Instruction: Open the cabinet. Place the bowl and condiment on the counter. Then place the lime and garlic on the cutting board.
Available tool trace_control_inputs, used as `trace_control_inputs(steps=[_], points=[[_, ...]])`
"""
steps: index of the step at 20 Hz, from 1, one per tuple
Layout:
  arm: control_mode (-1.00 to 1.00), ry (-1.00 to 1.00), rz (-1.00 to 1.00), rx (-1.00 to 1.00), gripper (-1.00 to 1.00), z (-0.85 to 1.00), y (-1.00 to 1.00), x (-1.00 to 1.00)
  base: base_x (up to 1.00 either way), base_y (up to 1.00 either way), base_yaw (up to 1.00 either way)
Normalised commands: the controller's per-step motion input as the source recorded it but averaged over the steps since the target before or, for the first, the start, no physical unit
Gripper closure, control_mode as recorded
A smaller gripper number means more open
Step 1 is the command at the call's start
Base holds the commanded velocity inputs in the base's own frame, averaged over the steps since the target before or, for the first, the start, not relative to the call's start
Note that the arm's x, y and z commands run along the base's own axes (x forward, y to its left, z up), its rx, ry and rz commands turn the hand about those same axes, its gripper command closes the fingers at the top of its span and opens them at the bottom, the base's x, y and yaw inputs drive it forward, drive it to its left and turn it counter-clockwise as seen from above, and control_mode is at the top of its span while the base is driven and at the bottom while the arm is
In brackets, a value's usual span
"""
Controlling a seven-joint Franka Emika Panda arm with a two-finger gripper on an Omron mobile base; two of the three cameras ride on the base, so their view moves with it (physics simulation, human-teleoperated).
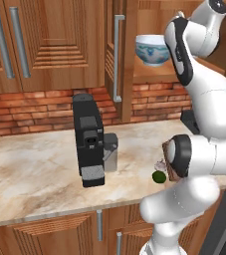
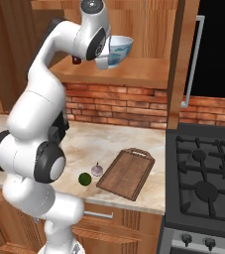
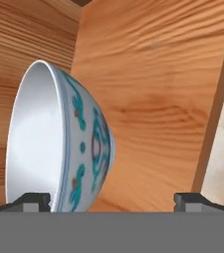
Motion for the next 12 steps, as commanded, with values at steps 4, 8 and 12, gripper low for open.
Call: trace_control_inputs(steps=[4,8,12], points=[[-1.00,0.00,0.01,0.02,-1.00,-0.02,-0.04,0.41,0.00,0.00,0.00],[-1.00,0.01,0.01,0.03,-1.00,-0.03,-0.06,0.42,0.00,0.00,0.00],[-1.00,0.00,0.01,0.03,-1.00,-0.06,-0.07,0.39,0.00,0.00,0.00]])
